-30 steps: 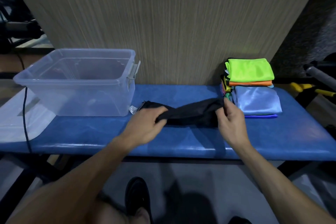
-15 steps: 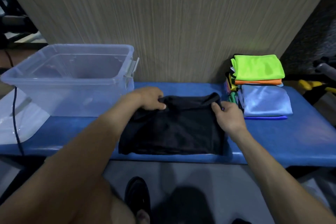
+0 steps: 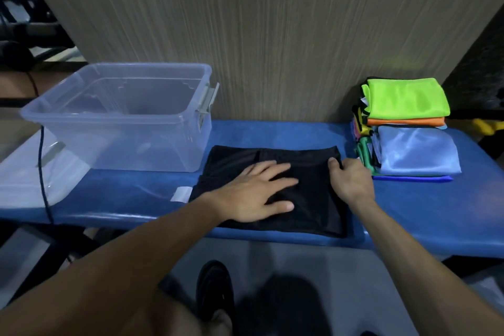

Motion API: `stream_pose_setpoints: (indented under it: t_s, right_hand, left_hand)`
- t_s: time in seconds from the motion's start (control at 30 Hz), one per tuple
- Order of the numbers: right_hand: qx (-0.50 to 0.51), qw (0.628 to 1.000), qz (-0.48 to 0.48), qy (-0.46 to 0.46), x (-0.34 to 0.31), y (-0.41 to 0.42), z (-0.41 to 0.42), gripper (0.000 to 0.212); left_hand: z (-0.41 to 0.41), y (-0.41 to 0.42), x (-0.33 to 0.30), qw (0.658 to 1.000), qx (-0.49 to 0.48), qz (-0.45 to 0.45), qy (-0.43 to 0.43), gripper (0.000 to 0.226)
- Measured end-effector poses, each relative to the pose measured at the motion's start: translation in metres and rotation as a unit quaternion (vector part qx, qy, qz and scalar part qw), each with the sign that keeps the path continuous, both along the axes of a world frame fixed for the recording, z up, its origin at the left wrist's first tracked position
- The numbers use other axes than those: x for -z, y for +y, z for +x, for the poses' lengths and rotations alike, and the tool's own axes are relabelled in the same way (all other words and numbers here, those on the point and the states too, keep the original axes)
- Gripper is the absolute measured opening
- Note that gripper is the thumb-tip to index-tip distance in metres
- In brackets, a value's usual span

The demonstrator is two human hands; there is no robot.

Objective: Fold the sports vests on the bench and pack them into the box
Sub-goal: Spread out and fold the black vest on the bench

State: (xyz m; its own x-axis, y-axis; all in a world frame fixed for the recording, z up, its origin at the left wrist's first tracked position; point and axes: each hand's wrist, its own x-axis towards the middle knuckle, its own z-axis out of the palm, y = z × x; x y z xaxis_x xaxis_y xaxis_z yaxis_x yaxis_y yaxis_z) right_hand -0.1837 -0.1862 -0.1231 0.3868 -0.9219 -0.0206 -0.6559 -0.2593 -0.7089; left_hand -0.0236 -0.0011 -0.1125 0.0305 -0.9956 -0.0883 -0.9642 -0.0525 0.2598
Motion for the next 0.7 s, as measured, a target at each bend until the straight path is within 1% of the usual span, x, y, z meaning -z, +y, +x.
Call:
stream_pose_setpoints:
  t_s: [0.1,0.17,0.23,0.27,0.33,0.37,0.43,0.47,0.53,0.63,0.7]
  right_hand:
    - [0.01,1.0,0.017,-0.009,-0.004,0.004,-0.004,0.049]
    - [0.015,0.999,0.025,-0.013,-0.008,0.008,-0.007,0.05]
    - [0.014,0.999,0.045,-0.012,-0.01,0.01,-0.009,0.051]
    - [0.009,0.998,0.063,-0.011,-0.011,0.01,-0.01,0.051]
    - [-0.01,0.994,0.106,-0.017,-0.01,0.01,-0.013,0.055]
    - [-0.015,0.991,0.131,-0.027,-0.01,0.01,-0.015,0.055]
    - [-0.025,0.983,0.174,-0.048,-0.01,0.013,-0.021,0.047]
    - [-0.028,0.983,0.177,-0.05,-0.008,0.017,-0.023,0.041]
    - [-0.029,0.989,0.139,-0.049,-0.005,0.025,-0.025,0.028]
    - [-0.006,0.997,0.071,-0.039,-0.003,0.03,-0.029,0.024]
    - [0.006,0.998,0.059,-0.028,-0.001,0.026,-0.031,0.023]
  left_hand:
    - [0.002,-0.01,0.006,0.992,-0.118,0.033,-0.027,0.075]
    - [0.007,-0.014,0.009,0.987,-0.15,0.052,-0.038,0.077]
    - [0.01,-0.016,0.009,0.985,-0.153,0.065,-0.041,0.078]
    - [0.009,-0.017,0.009,0.986,-0.151,0.054,-0.049,0.078]
    - [0.002,-0.019,0.009,0.988,-0.132,-0.002,-0.083,0.077]
    - [-0.002,-0.02,0.008,0.989,-0.116,-0.019,-0.086,0.075]
    - [-0.011,-0.023,0.012,0.994,-0.096,0.007,-0.058,0.074]
    - [-0.015,-0.023,0.015,0.994,-0.095,0.031,-0.047,0.073]
    - [-0.017,-0.026,0.019,0.993,-0.103,0.047,-0.038,0.073]
    - [-0.014,-0.027,0.014,0.994,-0.103,0.011,-0.032,0.069]
    - [-0.007,-0.024,0.009,0.993,-0.116,-0.012,-0.023,0.065]
